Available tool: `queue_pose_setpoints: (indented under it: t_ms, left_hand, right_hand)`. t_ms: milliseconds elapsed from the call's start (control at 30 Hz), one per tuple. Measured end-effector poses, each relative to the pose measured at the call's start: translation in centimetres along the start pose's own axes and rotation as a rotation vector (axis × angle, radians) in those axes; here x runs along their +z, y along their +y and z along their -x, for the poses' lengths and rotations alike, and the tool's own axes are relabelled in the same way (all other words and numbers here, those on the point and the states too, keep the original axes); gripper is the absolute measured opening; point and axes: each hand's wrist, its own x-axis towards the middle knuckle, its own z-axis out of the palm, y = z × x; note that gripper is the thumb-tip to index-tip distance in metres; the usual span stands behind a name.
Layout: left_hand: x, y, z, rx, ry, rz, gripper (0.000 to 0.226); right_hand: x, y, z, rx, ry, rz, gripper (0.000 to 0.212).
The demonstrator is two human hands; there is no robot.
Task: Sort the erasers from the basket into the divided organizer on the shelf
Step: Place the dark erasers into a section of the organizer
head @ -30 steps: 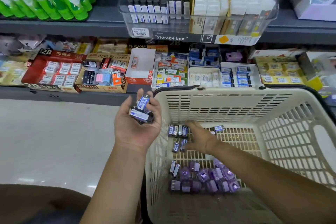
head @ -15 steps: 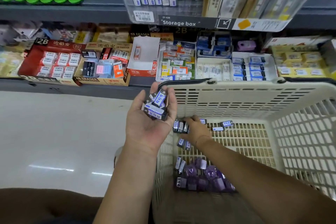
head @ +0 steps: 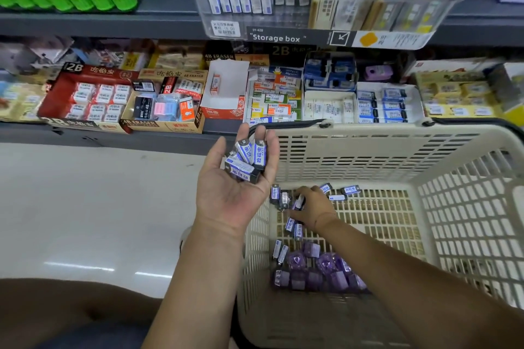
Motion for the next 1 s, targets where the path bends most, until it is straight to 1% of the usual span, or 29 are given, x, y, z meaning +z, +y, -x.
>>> queue_pose_setpoints:
  t_ms: [133, 233, 367, 567, 767, 833, 900, 1000]
  left_hand:
    - [0.0, -0.1, 0.3, -0.004, -0.005, 0.004, 0.037]
    - [-0.1, -0.2, 0.5, -0.008, -0.002, 0.010, 0.035]
    - [-0.3, -0.2, 0.6, -0.007, 0.006, 0.007, 0.034]
    - [-0.3, -0.4, 0.5, 0.003, 0.009, -0.004, 0.034]
    - [-0.4, -0.6, 0.0, 0.008, 0.024, -0.021, 0.032]
    - [-0.4, -0.8, -0.2, 0.009, 0.035, -0.029, 0.032]
    - [-0.4, -0.9, -0.4, 0.009, 0.044, -0.035, 0.032]
    - [-0.5, -0.9, -0.5, 0.010, 0.048, -0.044, 0.032]
  right_hand:
    - [0.4, 0.6, 0.3, 0.024, 0.040, -0.068, 0.049]
    - [0.3, 0.9, 0.5, 0.020, 0.021, -0.048, 0.053]
    - [-0.2, 2.0, 1.0, -0.067, -0.054, 0.038, 0.065]
    - [-0.9, 2.8, 0.6, -0.183, -0.052, 0.177, 0.062]
    - [-0.8, 2.8, 0.4, -0.236, -0.088, 0.307, 0.074]
    - [-0.6, 2.7, 0.2, -0.258, -0.092, 0.348, 0.070]
    - [-0.3, 2.5, 0.1, -0.281, -0.070, 0.371, 0.062]
    - [0.1, 2.2, -0.2, -0.286, -0.029, 0.348, 0.050]
